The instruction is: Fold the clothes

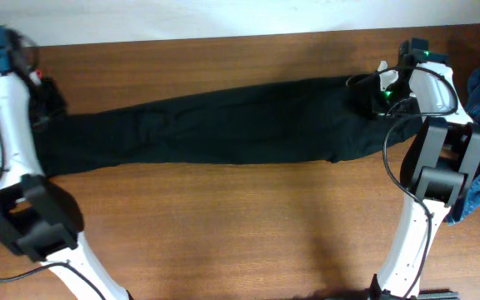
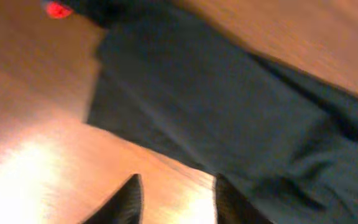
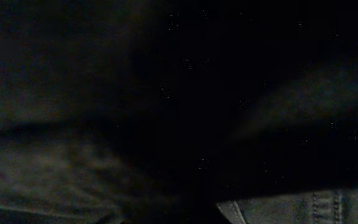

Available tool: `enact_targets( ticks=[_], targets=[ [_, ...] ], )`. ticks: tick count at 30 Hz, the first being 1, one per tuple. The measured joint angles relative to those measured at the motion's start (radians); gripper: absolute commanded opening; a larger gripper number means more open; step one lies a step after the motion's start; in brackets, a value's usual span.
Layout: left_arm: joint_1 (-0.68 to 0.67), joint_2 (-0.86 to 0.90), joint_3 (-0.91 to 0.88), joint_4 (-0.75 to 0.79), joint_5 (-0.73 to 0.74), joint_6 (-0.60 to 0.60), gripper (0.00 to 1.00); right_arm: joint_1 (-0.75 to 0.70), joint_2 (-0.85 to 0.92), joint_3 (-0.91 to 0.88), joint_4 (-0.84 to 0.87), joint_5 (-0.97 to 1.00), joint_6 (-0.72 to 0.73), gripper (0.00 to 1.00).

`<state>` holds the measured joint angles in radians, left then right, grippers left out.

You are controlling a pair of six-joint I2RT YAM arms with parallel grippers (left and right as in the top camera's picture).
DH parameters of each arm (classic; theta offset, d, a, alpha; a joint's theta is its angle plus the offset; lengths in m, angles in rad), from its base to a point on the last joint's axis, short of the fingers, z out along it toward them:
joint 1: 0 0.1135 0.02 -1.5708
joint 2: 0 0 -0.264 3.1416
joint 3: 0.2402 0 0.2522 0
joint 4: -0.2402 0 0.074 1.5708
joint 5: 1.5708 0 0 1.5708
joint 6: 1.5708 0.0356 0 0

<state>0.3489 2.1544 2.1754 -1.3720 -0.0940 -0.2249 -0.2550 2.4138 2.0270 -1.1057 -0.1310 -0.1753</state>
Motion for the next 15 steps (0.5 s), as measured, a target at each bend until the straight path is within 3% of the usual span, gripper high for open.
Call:
enact_targets(
  ticks=[7,10,12,15],
  targets=[
    [0.096,0.0,-0.071,0.078,0.005,0.188,0.47,0.0,0.0,0.0,-0.001,0.0,0.0,0.27],
    [0.111,0.0,-0.129,0.163,0.008,0.285,0.63,0.0,0.0,0.0,-0.004,0.0,0.003,0.33],
    [0.118,0.0,-0.168,0.224,0.01,0.328,0.72,0.0,0.0,0.0,-0.005,0.0,0.004,0.41],
    [0.131,0.0,-0.226,0.32,0.016,0.369,0.77,0.0,0.0,0.0,-0.015,-0.009,0.009,0.61]
  ],
)
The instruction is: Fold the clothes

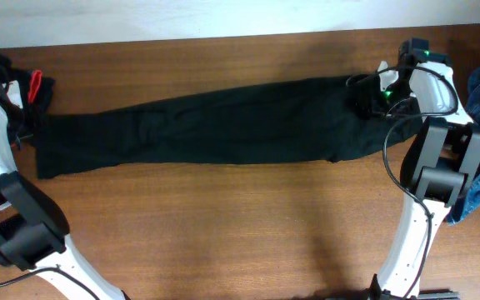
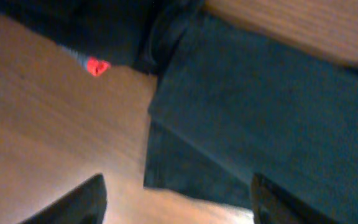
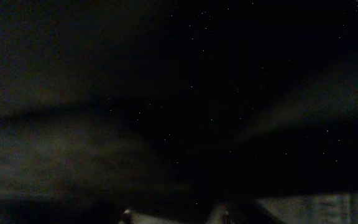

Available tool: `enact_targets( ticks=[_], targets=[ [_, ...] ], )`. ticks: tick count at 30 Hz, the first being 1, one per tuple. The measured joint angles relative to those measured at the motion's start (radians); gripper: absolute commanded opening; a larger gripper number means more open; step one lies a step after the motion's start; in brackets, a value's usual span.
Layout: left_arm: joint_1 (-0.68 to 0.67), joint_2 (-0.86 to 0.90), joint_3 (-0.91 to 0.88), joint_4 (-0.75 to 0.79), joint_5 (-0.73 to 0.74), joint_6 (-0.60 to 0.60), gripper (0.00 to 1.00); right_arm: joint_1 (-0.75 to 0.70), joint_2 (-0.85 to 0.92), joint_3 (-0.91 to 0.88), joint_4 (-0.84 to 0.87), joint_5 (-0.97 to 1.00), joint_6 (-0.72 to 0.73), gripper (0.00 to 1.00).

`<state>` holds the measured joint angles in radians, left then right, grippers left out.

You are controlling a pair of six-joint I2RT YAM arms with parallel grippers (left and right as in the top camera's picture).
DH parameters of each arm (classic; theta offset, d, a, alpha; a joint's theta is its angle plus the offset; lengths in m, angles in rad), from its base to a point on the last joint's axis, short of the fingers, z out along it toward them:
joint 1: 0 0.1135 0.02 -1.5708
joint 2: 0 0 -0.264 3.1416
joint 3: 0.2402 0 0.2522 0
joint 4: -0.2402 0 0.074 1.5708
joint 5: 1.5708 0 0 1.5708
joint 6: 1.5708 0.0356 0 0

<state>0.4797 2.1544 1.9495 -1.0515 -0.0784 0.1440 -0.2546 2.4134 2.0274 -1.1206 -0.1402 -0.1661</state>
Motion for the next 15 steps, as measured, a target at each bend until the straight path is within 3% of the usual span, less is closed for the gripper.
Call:
enact_targets(
  ticks=[1,2,15],
  targets=[
    [0.005,0.0,-0.016,0.024,0.003,0.01,0.77,0.0,0.0,0.0,-0.002,-0.005,0.002,0.7],
    [0.009,0.0,-0.032,0.044,0.009,0.023,0.77,0.0,-0.001,0.001,-0.003,-0.007,0.001,0.99],
    [0.022,0.0,-0.267,0.359,0.109,0.216,0.84,-0.006,0.0,-0.002,0.01,0.005,-0.003,0.99]
  ],
)
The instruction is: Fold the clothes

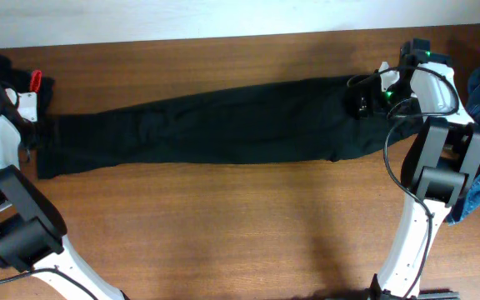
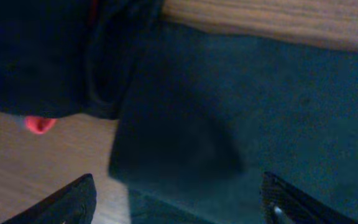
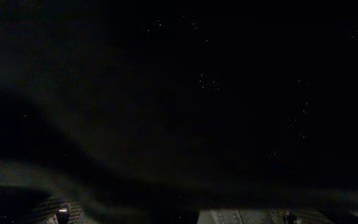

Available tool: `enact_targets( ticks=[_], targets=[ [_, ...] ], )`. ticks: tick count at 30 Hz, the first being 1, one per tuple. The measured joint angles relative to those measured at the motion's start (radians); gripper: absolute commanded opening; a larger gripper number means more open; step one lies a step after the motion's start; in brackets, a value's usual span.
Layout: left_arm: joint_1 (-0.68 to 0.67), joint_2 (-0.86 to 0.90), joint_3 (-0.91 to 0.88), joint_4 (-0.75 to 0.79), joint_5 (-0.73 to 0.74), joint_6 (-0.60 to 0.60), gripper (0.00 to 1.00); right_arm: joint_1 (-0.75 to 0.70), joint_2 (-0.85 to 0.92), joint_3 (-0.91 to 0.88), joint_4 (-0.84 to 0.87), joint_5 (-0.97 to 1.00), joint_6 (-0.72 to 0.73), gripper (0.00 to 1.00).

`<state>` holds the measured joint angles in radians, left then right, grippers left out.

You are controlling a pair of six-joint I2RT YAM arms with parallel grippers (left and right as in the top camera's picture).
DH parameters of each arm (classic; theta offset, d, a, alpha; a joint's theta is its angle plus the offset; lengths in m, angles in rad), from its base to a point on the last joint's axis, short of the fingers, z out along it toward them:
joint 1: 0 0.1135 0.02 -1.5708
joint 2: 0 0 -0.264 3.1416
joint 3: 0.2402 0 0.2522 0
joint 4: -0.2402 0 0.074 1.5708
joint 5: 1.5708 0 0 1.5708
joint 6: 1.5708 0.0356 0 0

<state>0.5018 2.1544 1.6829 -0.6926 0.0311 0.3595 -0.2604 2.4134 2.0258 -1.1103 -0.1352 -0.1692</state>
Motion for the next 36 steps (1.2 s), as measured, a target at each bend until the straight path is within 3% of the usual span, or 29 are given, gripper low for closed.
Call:
enact_targets(
  ticks=[15,31,36],
  targets=[
    [0.001,0.0,-0.104,0.198,0.042,0.021,0.84,0.0,0.0,0.0,0.0,0.0,0.0,0.99],
    [0.018,0.0,-0.104,0.216,0.045,0.019,0.83,0.0,0.0,0.0,0.0,0.0,0.0,0.99],
    [0.037,0.0,-0.104,0.224,0.045,0.009,0.78,0.0,0.0,0.0,0.0,0.0,0.0,0.99]
  ],
)
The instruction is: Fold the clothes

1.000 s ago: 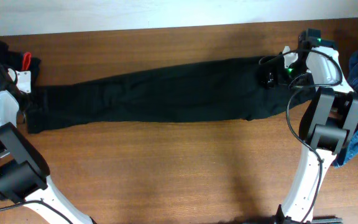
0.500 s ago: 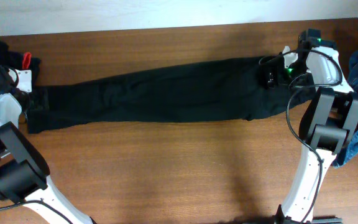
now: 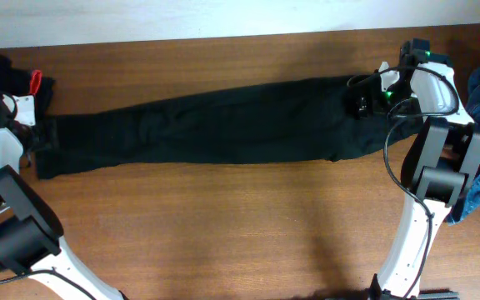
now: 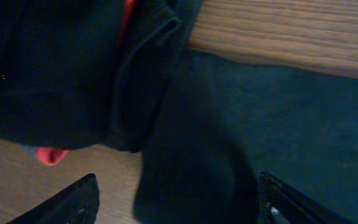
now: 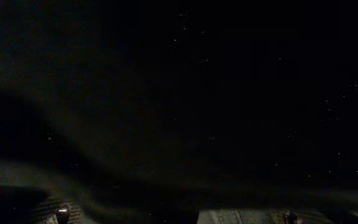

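Observation:
Black trousers (image 3: 215, 125) lie stretched across the wooden table, hems at the left and waist at the right. My left gripper (image 3: 25, 125) is at the hem end. In the left wrist view it (image 4: 179, 208) is open, its fingers wide apart, with the hem corner (image 4: 197, 180) lying between them. My right gripper (image 3: 363, 98) sits on the waist end. In the right wrist view it (image 5: 173, 216) is open, and dark trouser cloth (image 5: 179, 112) fills the frame close up.
A bundled black garment with a red tag (image 3: 11, 79) lies at the back left, next to the hems. Blue denim clothes hang at the right edge. Bare table (image 3: 223, 233) runs along the front, and a white wall stands behind.
My left gripper has shifted a little further over the hem corner, still open. The right gripper and the trousers have not moved.
At first my left jaws stood narrow above the hem end and the right jaws were narrow on the waist. Then the left jaws were wide open nearer the hem. Then the right jaws were wide too. Now both are open on the trouser ends.

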Available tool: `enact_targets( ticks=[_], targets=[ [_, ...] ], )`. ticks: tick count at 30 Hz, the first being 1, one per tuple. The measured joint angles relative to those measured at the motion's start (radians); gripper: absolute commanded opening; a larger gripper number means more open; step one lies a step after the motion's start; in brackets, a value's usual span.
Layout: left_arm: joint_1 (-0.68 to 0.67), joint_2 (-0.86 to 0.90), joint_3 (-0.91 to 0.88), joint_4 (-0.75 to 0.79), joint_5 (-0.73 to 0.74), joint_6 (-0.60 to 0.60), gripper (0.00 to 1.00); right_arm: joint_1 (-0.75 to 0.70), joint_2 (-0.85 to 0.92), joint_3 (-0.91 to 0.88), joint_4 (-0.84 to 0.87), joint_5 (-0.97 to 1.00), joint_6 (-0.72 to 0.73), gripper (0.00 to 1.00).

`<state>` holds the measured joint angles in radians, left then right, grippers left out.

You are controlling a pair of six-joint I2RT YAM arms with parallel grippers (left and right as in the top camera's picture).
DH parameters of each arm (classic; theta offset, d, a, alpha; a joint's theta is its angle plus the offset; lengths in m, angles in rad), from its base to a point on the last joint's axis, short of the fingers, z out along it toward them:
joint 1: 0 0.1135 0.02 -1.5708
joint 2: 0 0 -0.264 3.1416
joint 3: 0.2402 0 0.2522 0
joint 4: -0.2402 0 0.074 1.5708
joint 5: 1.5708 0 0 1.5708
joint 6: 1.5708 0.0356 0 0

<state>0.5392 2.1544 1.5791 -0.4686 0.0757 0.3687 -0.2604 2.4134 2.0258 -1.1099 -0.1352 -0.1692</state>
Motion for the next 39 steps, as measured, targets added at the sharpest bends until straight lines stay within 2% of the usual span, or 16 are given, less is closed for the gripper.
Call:
enact_targets(
  ticks=[3,7,15,20,30,39],
  targets=[
    [0.008,0.0,0.0,0.0,0.002,-0.009,0.7,0.0,0.0,0.0,0.0,0.0,0.0,0.99],
    [0.012,0.0,0.0,0.002,0.035,-0.018,0.52,0.0,0.0,0.0,0.0,0.0,0.0,0.99],
    [0.013,0.0,-0.007,0.008,0.076,-0.017,0.44,0.0,0.0,0.0,0.0,0.0,0.0,0.99],
    [0.014,0.0,-0.011,0.01,0.081,-0.019,0.15,0.0,0.0,0.0,0.0,0.0,0.0,0.99],
    [0.014,-0.024,-0.011,0.002,0.085,-0.083,0.08,0.0,0.0,-0.001,0.0,0.0,0.0,0.99],
    [0.014,-0.139,-0.01,-0.081,0.038,-0.275,0.05,0.0,0.0,-0.001,0.0,0.0,0.0,0.99]
  ],
)
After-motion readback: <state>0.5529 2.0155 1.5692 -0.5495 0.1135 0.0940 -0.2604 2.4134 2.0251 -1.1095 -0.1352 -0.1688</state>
